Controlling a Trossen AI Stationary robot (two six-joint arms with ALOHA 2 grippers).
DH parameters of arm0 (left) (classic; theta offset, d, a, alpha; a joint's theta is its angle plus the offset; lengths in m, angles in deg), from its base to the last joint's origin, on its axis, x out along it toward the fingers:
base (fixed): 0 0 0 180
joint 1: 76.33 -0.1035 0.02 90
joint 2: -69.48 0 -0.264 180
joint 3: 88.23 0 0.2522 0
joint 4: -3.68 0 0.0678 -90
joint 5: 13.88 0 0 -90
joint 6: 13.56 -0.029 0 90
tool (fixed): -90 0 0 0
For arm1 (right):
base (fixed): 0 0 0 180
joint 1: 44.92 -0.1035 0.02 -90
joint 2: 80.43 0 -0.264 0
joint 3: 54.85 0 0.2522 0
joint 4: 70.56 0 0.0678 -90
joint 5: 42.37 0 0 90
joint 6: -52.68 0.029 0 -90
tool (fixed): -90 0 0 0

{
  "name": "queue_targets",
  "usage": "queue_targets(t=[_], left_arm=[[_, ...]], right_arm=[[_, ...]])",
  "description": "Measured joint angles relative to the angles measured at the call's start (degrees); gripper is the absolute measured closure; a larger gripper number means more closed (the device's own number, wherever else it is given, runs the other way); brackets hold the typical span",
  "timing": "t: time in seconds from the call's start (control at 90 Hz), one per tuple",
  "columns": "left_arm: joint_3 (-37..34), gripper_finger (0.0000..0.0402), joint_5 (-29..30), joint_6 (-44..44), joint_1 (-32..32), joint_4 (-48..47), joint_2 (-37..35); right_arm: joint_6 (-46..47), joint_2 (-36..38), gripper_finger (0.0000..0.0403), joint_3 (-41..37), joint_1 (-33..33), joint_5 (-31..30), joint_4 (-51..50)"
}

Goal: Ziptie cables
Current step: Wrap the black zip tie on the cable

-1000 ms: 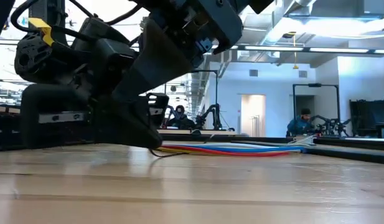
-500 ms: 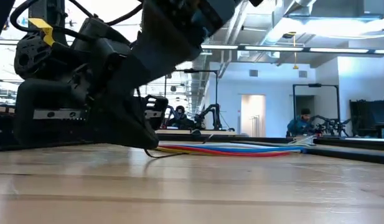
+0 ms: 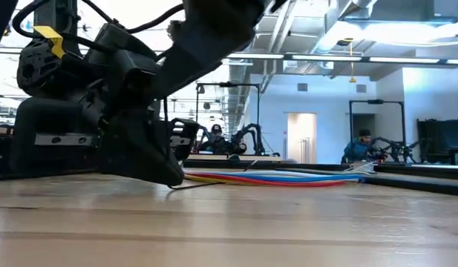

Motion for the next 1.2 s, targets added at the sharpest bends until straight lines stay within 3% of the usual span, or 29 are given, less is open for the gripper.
queue_targets(t=[0.489, 0.722, 0.911, 1.2], left_arm=[[0.0, 0.0401, 0.0, 1.9, 0.0, 0.1, 0.0], [-0.1, 0.0401, 0.0, 2.6, 0.0, 0.4, 0.0], [-0.1, 0.0401, 0.0, 3.3, -0.2, 0.4, 0.0], [-0.1, 0.0401, 0.0, 6.0, -1.9, 0.7, 0.0]], right_arm=[[1.5, 5.2, 0.026, 0.8, 1.7, -7.0, -19.1], [4.4, 10.3, 0.026, -7.1, 5.4, -7.8, -19.4], [8.1, 17.4, 0.026, -22.5, 9.7, -5.4, -7.4], [22.5, 27.4, 0.026, -49.5, 14.5, -2.9, 26.3]])
